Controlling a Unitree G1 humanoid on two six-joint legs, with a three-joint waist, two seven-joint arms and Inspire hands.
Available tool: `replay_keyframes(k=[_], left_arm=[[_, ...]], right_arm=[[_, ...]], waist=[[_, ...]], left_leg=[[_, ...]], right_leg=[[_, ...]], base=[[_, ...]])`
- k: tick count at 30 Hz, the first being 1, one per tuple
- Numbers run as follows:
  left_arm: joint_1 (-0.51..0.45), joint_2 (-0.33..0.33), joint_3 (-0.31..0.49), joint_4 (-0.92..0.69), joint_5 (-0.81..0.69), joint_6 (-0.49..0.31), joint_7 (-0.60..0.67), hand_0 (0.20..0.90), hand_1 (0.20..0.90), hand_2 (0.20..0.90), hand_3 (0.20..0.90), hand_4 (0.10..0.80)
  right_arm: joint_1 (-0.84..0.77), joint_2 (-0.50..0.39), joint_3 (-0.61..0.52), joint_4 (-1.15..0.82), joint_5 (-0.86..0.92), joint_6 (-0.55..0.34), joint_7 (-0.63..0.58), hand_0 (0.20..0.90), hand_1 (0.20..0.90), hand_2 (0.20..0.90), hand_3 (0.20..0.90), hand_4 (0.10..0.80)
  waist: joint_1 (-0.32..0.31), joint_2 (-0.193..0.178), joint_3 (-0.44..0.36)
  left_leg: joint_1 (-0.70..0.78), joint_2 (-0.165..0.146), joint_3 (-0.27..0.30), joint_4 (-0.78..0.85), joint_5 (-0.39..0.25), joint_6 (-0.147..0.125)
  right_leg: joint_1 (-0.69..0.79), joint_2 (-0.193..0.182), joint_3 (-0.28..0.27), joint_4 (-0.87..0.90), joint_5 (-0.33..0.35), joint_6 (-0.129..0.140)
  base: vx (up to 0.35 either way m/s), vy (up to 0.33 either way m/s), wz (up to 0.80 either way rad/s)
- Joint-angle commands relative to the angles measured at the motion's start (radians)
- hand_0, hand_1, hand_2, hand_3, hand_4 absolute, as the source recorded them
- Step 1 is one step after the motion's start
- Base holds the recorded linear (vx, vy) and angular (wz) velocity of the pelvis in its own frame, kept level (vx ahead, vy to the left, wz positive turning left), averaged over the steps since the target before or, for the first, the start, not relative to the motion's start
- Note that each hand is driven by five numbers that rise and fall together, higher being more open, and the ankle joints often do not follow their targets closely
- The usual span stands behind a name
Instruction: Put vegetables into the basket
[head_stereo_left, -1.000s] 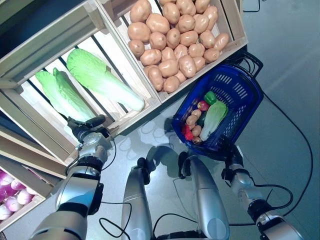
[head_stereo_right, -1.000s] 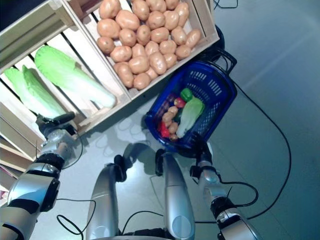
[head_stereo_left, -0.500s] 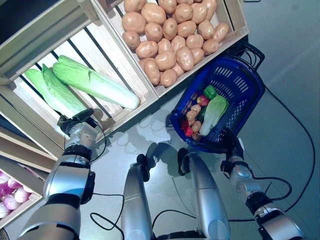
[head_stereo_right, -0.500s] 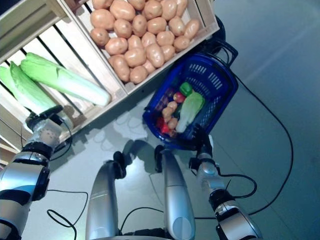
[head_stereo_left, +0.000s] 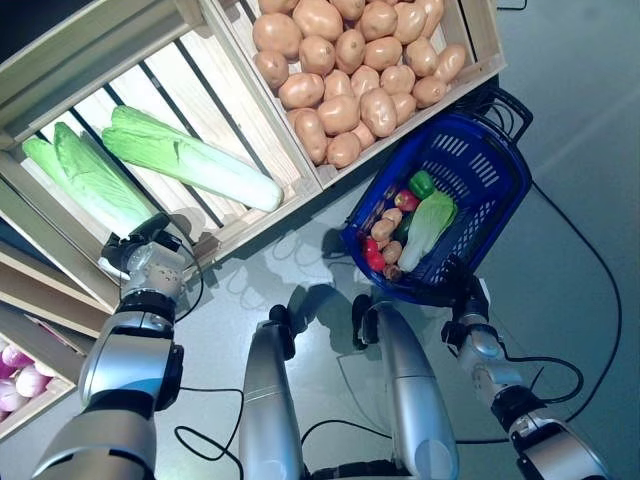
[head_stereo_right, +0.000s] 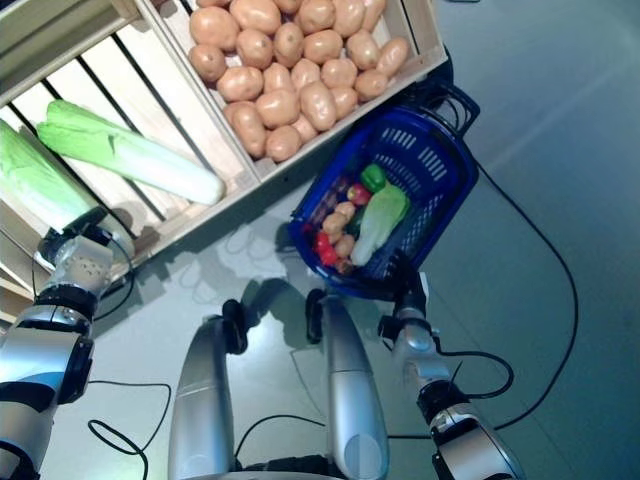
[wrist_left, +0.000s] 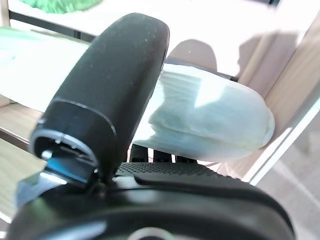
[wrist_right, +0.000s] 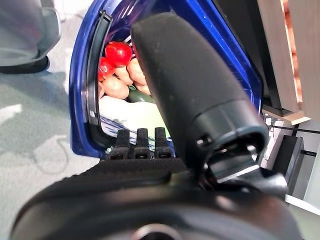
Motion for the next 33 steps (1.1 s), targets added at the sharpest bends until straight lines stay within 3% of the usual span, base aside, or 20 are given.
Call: replay_keyframes(k=[1, 5, 9, 12, 17, 21, 28, 31, 32, 33], left_arm=[[0.000, -0.068, -0.007, -0.100, 0.035, -0.007, -0.079, 0.300, 0.300, 0.300, 0.300, 0.400], [0.061, -0.073, 0.008, -0.106, 0.086, -0.028, -0.084, 0.300, 0.300, 0.300, 0.300, 0.400], [0.142, -0.083, 0.008, -0.147, 0.202, -0.098, -0.100, 0.300, 0.300, 0.300, 0.300, 0.400], [0.265, -0.141, 0.022, -0.249, 0.260, -0.207, -0.078, 0.300, 0.300, 0.300, 0.300, 0.400], [0.414, -0.247, 0.021, -0.408, 0.310, -0.293, -0.044, 0.300, 0.300, 0.300, 0.300, 0.400], [0.558, -0.342, -0.017, -0.604, 0.553, -0.356, 0.033, 0.300, 0.300, 0.300, 0.300, 0.400], [0.675, -0.290, -0.037, -0.862, 0.838, -0.327, -0.005, 0.300, 0.300, 0.300, 0.300, 0.400], [0.685, -0.258, -0.067, -0.919, 0.932, -0.310, -0.078, 0.300, 0.300, 0.300, 0.300, 0.400], [0.683, -0.243, -0.085, -0.941, 0.990, -0.305, -0.104, 0.300, 0.300, 0.300, 0.300, 0.400], [0.675, -0.229, -0.100, -0.948, 1.016, -0.302, -0.126, 0.300, 0.300, 0.300, 0.300, 0.400]], right_arm=[[0.022, -0.008, -0.018, -0.058, 0.024, -0.084, -0.023, 0.900, 0.900, 0.900, 0.900, 0.800], [0.042, 0.002, -0.021, -0.065, 0.026, -0.085, -0.022, 0.900, 0.900, 0.900, 0.900, 0.800], [0.077, 0.019, -0.035, -0.064, 0.066, -0.101, -0.008, 0.900, 0.900, 0.900, 0.900, 0.800], [0.143, 0.049, -0.055, -0.098, 0.067, -0.106, -0.011, 0.900, 0.900, 0.900, 0.900, 0.800], [0.227, 0.083, -0.064, -0.164, 0.057, -0.109, -0.010, 0.900, 0.900, 0.900, 0.900, 0.800], [0.296, 0.120, -0.094, -0.296, 0.108, -0.085, 0.046, 0.900, 0.900, 0.900, 0.900, 0.800], [0.327, 0.152, -0.126, -0.478, 0.134, -0.054, 0.297, 0.900, 0.900, 0.900, 0.900, 0.800], [0.324, 0.140, -0.119, -0.530, 0.144, -0.030, 0.356, 0.825, 0.825, 0.825, 0.825, 0.750], [0.317, 0.132, -0.112, -0.548, 0.152, -0.017, 0.377, 0.900, 0.900, 0.900, 0.900, 0.800], [0.308, 0.124, -0.107, -0.561, 0.172, -0.005, 0.390, 0.900, 0.900, 0.900, 0.900, 0.800]], waist=[[-0.037, 0.026, -0.051], [-0.033, 0.036, -0.089], [-0.025, 0.052, -0.135], [-0.011, 0.068, -0.187], [0.009, 0.082, -0.247], [0.042, 0.088, -0.327], [0.079, 0.082, -0.394], [0.088, 0.073, -0.412], [0.093, 0.070, -0.419], [0.097, 0.068, -0.422]], left_leg=[[0.158, -0.032, 0.107, -0.076, -0.063, 0.094], [0.269, -0.041, 0.116, -0.173, -0.036, 0.088], [0.388, -0.051, 0.128, -0.278, -0.006, 0.086], [0.508, -0.070, 0.121, -0.396, 0.027, 0.085], [0.641, -0.093, 0.101, -0.551, 0.074, 0.085], [0.787, -0.112, 0.066, -0.751, 0.136, 0.084], [0.912, -0.115, 0.048, -0.953, 0.192, 0.081], [0.913, -0.114, 0.043, -0.953, 0.183, 0.076], [0.910, -0.113, 0.040, -0.953, 0.181, 0.072], [0.906, -0.114, 0.037, -0.953, 0.181, 0.069]], right_leg=[[0.171, 0.000, 0.029, -0.137, 0.008, -0.002], [0.275, -0.010, 0.024, -0.224, 0.020, 0.000], [0.390, -0.022, 0.021, -0.316, 0.037, 0.002], [0.517, -0.033, -0.002, -0.431, 0.058, 0.006], [0.672, -0.028, -0.031, -0.596, 0.101, 0.017], [0.843, -0.008, -0.065, -0.809, 0.173, 0.037], [0.969, 0.015, -0.101, -0.990, 0.244, 0.053], [0.993, 0.021, -0.114, -1.036, 0.263, 0.058], [0.993, 0.022, -0.120, -1.036, 0.262, 0.059], [0.990, 0.023, -0.123, -1.036, 0.261, 0.061]], base=[[0.016, -0.013, -0.05], [0.072, -0.011, -0.10], [0.076, -0.011, -0.09], [0.148, -0.011, -0.07], [0.125, -0.027, 0.09], [0.133, -0.075, 0.18], [0.021, -0.079, 0.15], [-0.029, -0.091, 0.21], [-0.061, -0.089, 0.12], [-0.062, -0.089, 0.04]])
